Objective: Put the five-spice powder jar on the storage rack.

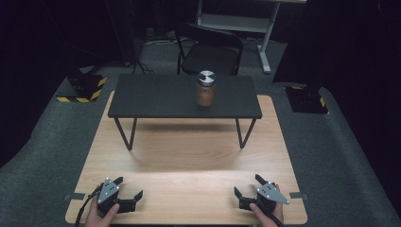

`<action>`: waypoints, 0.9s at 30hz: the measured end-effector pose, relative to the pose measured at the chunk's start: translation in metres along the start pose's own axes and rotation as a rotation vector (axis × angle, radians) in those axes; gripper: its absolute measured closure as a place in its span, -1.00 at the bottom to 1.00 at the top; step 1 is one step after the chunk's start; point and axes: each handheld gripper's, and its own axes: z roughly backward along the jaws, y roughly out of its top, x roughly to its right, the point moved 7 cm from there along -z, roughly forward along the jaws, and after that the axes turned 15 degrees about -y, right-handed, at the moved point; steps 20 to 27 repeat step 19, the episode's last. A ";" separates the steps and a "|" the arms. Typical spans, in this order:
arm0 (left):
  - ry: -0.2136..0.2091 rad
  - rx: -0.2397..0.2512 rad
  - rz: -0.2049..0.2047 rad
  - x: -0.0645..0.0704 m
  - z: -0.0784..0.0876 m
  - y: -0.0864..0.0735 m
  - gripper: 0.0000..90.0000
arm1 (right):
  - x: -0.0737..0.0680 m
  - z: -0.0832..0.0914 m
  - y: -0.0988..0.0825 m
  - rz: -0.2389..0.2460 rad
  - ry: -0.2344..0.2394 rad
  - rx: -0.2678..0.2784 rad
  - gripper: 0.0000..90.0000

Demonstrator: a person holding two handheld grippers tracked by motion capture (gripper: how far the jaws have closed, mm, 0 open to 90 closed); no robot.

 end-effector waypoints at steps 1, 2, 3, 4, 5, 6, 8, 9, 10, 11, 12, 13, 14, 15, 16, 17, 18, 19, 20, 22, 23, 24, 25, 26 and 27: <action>-0.001 0.000 -0.001 0.000 0.000 0.000 -0.98 | 0.000 0.000 0.000 -0.001 0.000 -0.001 -0.99; -0.003 0.000 -0.001 0.000 0.001 0.000 -0.98 | 0.000 -0.001 0.000 -0.002 0.000 -0.001 -1.00; -0.004 0.000 -0.002 0.000 0.002 -0.001 -0.98 | 0.000 -0.001 0.001 -0.003 0.001 -0.003 -1.00; -0.004 0.000 -0.002 0.000 0.002 -0.001 -0.98 | 0.000 -0.002 0.001 -0.006 0.003 -0.006 -1.00; -0.004 0.001 -0.001 0.000 0.002 -0.001 -0.98 | 0.000 -0.002 0.001 -0.007 0.002 -0.005 -1.00; -0.006 0.002 0.000 0.000 0.002 -0.001 -0.98 | 0.001 -0.002 0.001 -0.008 0.002 -0.005 -0.99; -0.007 0.000 -0.001 0.000 0.002 -0.001 -0.98 | 0.001 -0.003 0.001 -0.007 0.003 -0.007 -0.99; -0.009 -0.005 -0.003 0.000 0.002 -0.001 -0.98 | 0.001 -0.003 0.001 -0.006 0.005 -0.007 -1.00; -0.009 -0.005 -0.003 0.000 0.002 -0.001 -0.98 | 0.001 -0.003 0.001 -0.006 0.005 -0.007 -1.00; -0.010 -0.008 -0.004 0.000 0.002 0.000 -0.98 | 0.001 -0.002 0.001 -0.005 0.005 0.001 -0.99; -0.007 -0.007 -0.004 0.000 0.001 0.000 -0.98 | 0.001 -0.002 0.000 -0.005 0.006 0.004 -0.99; -0.007 -0.004 -0.005 0.000 0.000 0.000 -0.98 | 0.001 0.000 -0.001 -0.004 0.007 0.015 -0.99; -0.007 0.000 -0.009 0.000 -0.001 0.001 -0.98 | 0.001 0.001 -0.002 -0.003 0.008 0.022 -0.99; -0.006 0.000 -0.017 0.000 -0.002 0.001 -0.98 | 0.002 0.004 -0.004 -0.003 0.012 0.039 -0.99; -0.003 0.003 -0.022 0.000 -0.004 0.002 -0.98 | 0.003 0.006 -0.005 -0.005 0.014 0.050 -0.99; -0.003 0.007 -0.020 0.000 -0.005 0.003 -0.98 | 0.005 0.010 -0.006 -0.004 0.011 0.069 -0.99; -0.006 0.009 -0.025 0.000 -0.008 0.005 -0.98 | 0.005 0.012 -0.007 -0.006 0.009 0.077 -0.99; -0.006 0.014 -0.030 0.000 -0.009 0.006 -0.98 | 0.008 0.017 -0.008 -0.017 0.002 0.098 -0.99; -0.006 0.014 -0.030 0.000 -0.009 0.006 -0.98 | 0.008 0.017 -0.008 -0.017 0.002 0.098 -0.99; -0.006 0.014 -0.030 0.000 -0.009 0.006 -0.98 | 0.008 0.017 -0.008 -0.017 0.002 0.098 -0.99; -0.006 0.014 -0.030 0.000 -0.009 0.006 -0.98 | 0.008 0.017 -0.008 -0.017 0.002 0.098 -0.99; -0.006 0.014 -0.030 0.000 -0.009 0.006 -0.98 | 0.008 0.017 -0.008 -0.017 0.002 0.098 -0.99; -0.006 0.014 -0.030 0.000 -0.009 0.006 -0.98 | 0.008 0.017 -0.008 -0.017 0.002 0.098 -0.99; -0.006 0.014 -0.030 0.000 -0.009 0.006 -0.98 | 0.008 0.017 -0.008 -0.017 0.002 0.098 -0.99; -0.006 0.014 -0.030 0.000 -0.009 0.006 -0.98 | 0.008 0.017 -0.008 -0.017 0.002 0.098 -0.99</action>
